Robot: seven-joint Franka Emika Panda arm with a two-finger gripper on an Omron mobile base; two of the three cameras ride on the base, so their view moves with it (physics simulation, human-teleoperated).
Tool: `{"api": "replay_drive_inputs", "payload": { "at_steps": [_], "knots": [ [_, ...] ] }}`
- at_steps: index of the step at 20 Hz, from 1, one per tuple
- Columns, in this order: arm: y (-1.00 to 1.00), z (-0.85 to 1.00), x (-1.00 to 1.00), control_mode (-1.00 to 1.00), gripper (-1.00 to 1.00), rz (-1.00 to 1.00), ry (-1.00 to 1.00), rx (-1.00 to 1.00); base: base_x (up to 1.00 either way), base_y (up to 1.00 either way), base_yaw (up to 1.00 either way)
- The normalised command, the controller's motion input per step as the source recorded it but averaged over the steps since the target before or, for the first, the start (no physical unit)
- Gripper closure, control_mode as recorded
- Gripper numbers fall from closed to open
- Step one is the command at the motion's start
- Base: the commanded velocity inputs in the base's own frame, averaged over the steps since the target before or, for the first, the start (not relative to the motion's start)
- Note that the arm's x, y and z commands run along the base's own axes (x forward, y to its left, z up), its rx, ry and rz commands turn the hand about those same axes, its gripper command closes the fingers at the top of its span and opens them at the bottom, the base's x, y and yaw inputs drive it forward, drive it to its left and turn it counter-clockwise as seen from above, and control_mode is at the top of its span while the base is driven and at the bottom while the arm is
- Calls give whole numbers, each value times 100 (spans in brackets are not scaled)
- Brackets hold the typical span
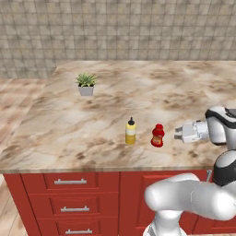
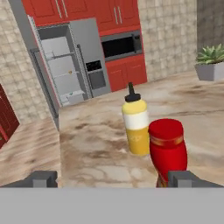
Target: Place the ketchup and mustard from the counter to the top shelf of the fridge. If the existing items in the fridge are on the top shelf, move them to other shelves.
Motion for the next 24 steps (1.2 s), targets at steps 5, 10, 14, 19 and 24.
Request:
{"api": "replay_drive_inputs", "payload": {
  "at_steps": [5, 10, 14, 19, 24],
  "knots": [
    [-1, -33, 12, -100, -100, 9, -10, 0, 0, 0, 0],
    [0, -19, 16, -100, -100, 0, -10, 0, 0, 0, 0],
    [0, -10, 18, -100, -100, -10, -9, 0, 0, 0, 0],
    [7, -1, 16, -100, -100, -11, -2, 0, 0, 0, 0],
    [20, 0, 8, -100, -100, -7, 0, 0, 0, 0, 0]
  ]
}}
